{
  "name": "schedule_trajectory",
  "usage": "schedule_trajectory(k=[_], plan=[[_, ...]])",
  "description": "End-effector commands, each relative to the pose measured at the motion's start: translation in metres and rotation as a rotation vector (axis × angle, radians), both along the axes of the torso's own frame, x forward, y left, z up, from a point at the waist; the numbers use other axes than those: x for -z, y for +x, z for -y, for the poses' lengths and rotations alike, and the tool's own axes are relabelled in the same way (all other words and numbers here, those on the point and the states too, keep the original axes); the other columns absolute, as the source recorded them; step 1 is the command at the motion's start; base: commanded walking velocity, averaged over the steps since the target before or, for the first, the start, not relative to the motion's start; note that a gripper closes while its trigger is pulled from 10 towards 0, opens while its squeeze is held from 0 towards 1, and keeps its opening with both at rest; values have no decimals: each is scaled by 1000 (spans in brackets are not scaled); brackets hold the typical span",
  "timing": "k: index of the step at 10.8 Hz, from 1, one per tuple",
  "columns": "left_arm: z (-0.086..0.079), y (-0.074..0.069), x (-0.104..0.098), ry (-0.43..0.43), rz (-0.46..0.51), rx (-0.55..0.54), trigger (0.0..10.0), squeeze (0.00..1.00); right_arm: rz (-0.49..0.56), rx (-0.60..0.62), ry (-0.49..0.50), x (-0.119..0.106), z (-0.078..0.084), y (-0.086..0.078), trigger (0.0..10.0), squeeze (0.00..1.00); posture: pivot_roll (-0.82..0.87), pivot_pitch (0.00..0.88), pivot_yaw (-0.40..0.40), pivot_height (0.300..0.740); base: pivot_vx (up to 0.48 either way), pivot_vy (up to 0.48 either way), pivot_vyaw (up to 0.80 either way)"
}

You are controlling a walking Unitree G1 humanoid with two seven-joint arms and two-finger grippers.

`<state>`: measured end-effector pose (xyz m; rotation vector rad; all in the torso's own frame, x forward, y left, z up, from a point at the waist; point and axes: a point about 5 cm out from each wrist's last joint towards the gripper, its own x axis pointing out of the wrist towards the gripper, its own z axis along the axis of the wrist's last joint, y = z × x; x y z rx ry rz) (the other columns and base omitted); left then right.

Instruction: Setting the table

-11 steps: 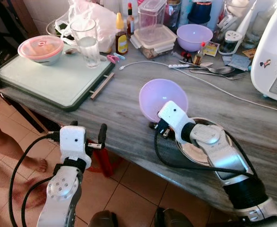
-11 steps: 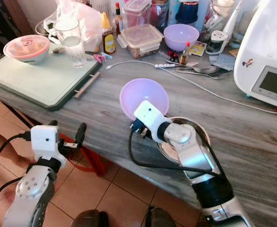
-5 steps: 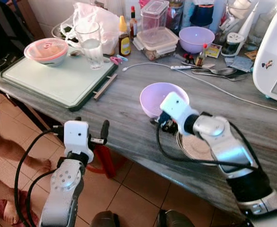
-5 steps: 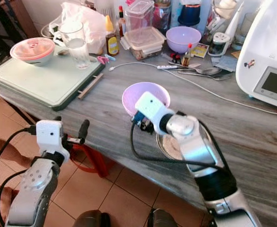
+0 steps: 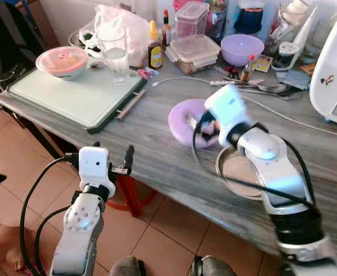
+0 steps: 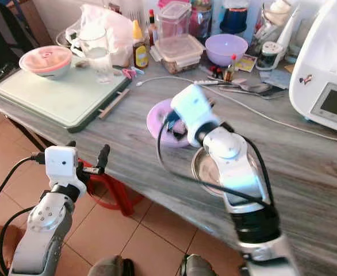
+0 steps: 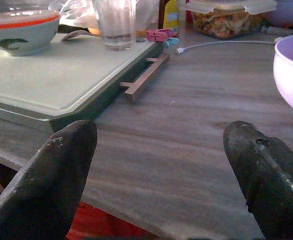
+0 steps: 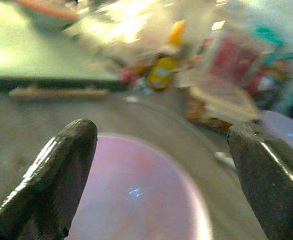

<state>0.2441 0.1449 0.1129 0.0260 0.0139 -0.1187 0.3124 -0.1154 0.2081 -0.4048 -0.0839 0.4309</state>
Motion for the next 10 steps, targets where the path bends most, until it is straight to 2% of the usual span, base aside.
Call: schedule_trajectory(k=[1, 3, 4, 6, 8, 10], plan=[[-2, 0, 3, 2, -12, -3, 10000, 0, 27, 16, 23, -3, 2, -4, 10000, 1000, 24, 42, 72, 740, 0, 0, 0], [-1, 1, 3, 0, -10, 1, 10000, 0, 33, 71, 64, 1, 7, -8, 10000, 1000, 18, 46, 70, 740, 0, 0, 0], [-3, -1, 4, -7, -16, -13, 10000, 0, 62, 191, 76, 4, 20, -13, 10000, 1000, 15, 63, 63, 740, 0, 0, 0], [-1, -6, 5, -10, -24, -7, 10000, 0, 77, 348, 83, 17, 42, -25, 10000, 1000, 11, 76, 61, 740, 0, 0, 0], [-2, -6, 5, -7, -25, -1, 10000, 0, 40, 443, 68, 35, 54, -36, 10000, 1000, 3, 88, 70, 740, 0, 0, 0], [-1, -6, 5, -7, -25, 10, 10000, 0, -89, 481, 76, 59, 58, -46, 10000, 1000, 0, 91, 72, 740, 0, 0, 0]])
